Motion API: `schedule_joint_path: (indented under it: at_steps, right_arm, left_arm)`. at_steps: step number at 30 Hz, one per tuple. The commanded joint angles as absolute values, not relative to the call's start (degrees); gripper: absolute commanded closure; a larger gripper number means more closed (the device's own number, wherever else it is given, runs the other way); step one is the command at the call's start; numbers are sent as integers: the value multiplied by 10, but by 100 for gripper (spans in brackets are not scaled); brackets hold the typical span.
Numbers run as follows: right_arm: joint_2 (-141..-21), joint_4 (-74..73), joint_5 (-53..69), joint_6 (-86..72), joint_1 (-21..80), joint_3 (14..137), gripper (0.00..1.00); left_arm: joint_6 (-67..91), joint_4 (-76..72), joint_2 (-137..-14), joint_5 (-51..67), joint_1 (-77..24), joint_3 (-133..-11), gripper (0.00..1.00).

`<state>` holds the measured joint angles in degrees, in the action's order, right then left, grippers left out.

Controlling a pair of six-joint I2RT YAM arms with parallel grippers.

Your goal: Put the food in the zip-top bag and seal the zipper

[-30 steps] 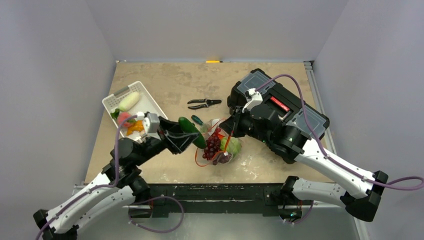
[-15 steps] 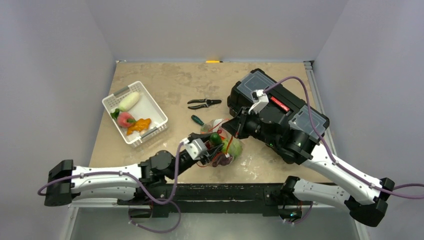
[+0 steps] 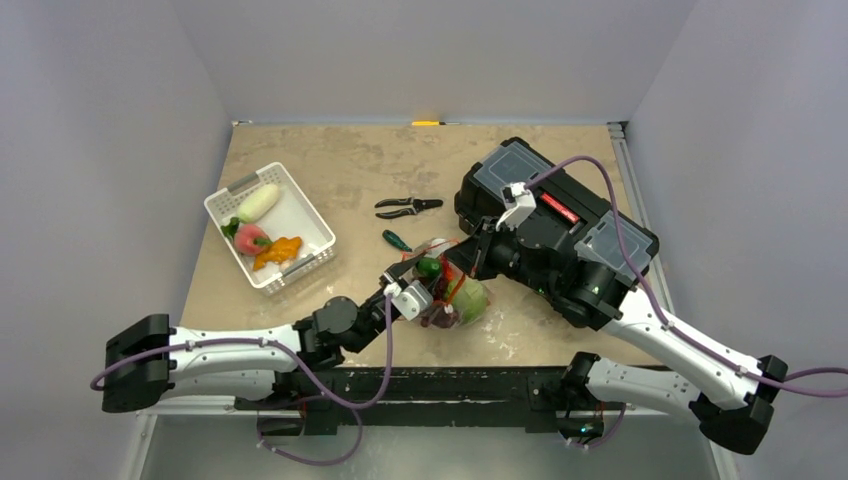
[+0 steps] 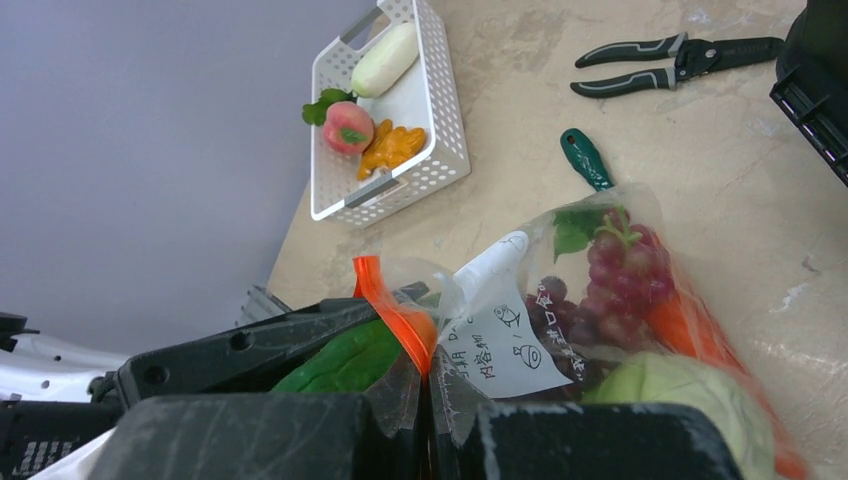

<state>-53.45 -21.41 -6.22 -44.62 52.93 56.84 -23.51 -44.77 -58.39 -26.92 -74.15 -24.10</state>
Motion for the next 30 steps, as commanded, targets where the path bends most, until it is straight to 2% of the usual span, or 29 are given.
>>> schedule_joint_path:
  at_steps: [1, 3, 4, 5, 6, 8, 15, 18, 24, 26, 30]
  right_arm:
    - [-508, -151, -52, -456, 528, 577, 100]
    - [-507, -151, -52, -457, 528, 577, 100]
    - [-507, -152, -51, -456, 528, 577, 100]
    - [-508, -152, -51, -455, 528, 577, 100]
    - [-508, -152, -51, -456, 528, 577, 100]
    - [-509, -152, -50, -454, 528, 578, 100]
    - [-519, -159, -49, -444, 528, 590, 100]
    - [-523, -159, -48, -440, 528, 592, 100]
    - [-529, -159, -44, -434, 528, 596, 100]
    - [-531, -160, -43, -433, 528, 599, 100]
    - [-532, -160, -41, -432, 528, 599, 100]
  left_arm:
    - [-206, -427, -566, -224, -715, -247, 70]
    - [-191, -407, -564, -201, -708, -248, 58]
    - [-175, -388, -556, -184, -700, -251, 38]
    - [-155, -355, -540, -168, -691, -256, 14]
    - [-129, -330, -529, -150, -680, -262, 5]
    - [-85, -235, -503, -121, -663, -290, 1]
    - [94, 112, -460, -86, -650, -454, 0]
    - [149, 199, -451, -75, -650, -503, 0]
    - [253, 313, -417, -139, -650, -522, 1]
    - [290, 351, -404, -163, -649, -521, 7]
    - [364, 374, -391, -182, -649, -506, 32]
